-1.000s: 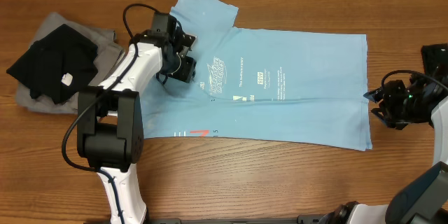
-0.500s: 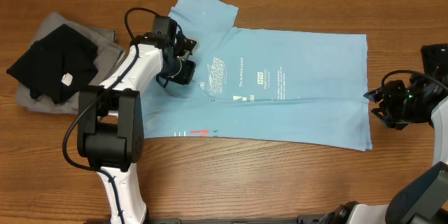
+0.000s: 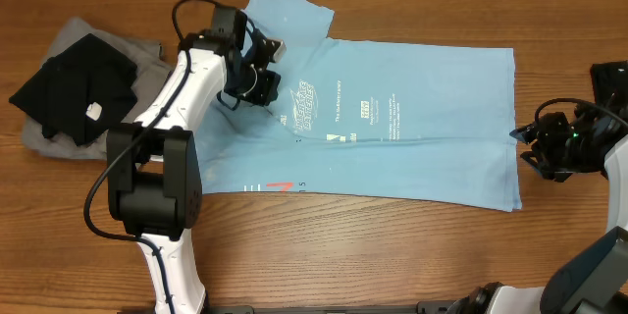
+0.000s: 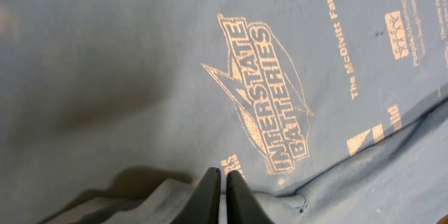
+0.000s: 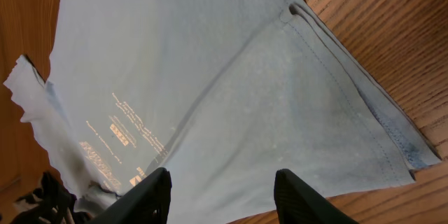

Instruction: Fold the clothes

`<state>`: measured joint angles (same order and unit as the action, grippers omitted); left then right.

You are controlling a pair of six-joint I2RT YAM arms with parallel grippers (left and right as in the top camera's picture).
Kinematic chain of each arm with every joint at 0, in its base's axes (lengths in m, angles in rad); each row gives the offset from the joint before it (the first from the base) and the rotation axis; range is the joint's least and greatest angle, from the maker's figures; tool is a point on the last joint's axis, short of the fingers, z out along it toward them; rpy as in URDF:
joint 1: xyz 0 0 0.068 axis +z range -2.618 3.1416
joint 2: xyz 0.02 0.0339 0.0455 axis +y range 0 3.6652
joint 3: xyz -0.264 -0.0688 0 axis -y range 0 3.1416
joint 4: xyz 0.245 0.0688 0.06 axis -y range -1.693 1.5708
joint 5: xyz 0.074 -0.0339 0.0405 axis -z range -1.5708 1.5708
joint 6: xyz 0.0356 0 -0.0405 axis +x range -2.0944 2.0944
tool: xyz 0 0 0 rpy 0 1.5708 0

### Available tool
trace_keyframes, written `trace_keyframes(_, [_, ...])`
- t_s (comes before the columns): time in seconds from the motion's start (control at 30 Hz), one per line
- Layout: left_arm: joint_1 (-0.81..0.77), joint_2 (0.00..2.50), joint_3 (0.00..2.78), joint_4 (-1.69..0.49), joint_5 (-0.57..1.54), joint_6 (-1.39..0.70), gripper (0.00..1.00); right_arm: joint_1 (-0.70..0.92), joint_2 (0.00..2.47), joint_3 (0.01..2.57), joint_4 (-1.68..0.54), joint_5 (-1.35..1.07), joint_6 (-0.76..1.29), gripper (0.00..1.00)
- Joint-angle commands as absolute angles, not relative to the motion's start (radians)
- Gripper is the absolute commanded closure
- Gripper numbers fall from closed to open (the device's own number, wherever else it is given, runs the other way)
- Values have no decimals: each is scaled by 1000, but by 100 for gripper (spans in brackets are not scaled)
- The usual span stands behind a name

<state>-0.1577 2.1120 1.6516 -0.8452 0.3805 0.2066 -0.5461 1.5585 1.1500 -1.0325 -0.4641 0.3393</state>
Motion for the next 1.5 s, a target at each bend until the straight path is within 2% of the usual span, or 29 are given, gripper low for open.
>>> trace_keyframes(0.0, [-164, 2114, 1666, -855, 251, 202, 61, -542, 1538, 1162, -1029, -461, 332, 49])
trace_keyframes(0.1, [-164, 2121, 1652, -852, 171, 203, 50, -542, 1538, 1162, -1031, -461, 332, 48])
trace_keyframes(0.2, [-164, 2144, 1634, -855, 176, 203, 50, -542, 1538, 1162, -1031, -456, 332, 48])
trace_keyframes(0.33, [-164, 2186, 1631, -874, 184, 203, 55, -542, 1538, 1162, -1034, -443, 332, 49])
trace_keyframes(0.47, [-164, 2198, 1631, -901, 209, 207, 67, -542, 1538, 1162, -1035, -442, 333, 48])
trace_keyframes(0.57, [-165, 2197, 1634, -902, 229, 207, 87, -542, 1538, 1162, -1036, -442, 332, 49])
trace_keyframes(0.63, [-164, 2197, 1649, -913, 260, 206, 96, -542, 1538, 1162, -1036, -442, 332, 49])
trace_keyframes(0.97, [-164, 2189, 1842, -1051, 274, 210, 96, -542, 1538, 1162, -1036, -442, 332, 48])
trace_keyframes(1.23, [-172, 2190, 1860, -1037, 283, 220, 96, -542, 1538, 1162, -1034, -442, 332, 48])
trace_keyframes(1.33, [-189, 2190, 1856, -1021, 304, 226, 89, -542, 1538, 1162, -1034, -442, 332, 49])
trace_keyframes(1.37, [-194, 2190, 1855, -1019, 303, 226, 81, -542, 1538, 1162, -1034, -442, 333, 48])
trace_keyframes(1.43, [-202, 2190, 1854, -1021, 279, 225, 53, -542, 1538, 1162, -1035, -442, 332, 48])
trace_keyframes(1.47, [-204, 2190, 1854, -1024, 251, 225, 51, -542, 1538, 1162, -1036, -438, 332, 48])
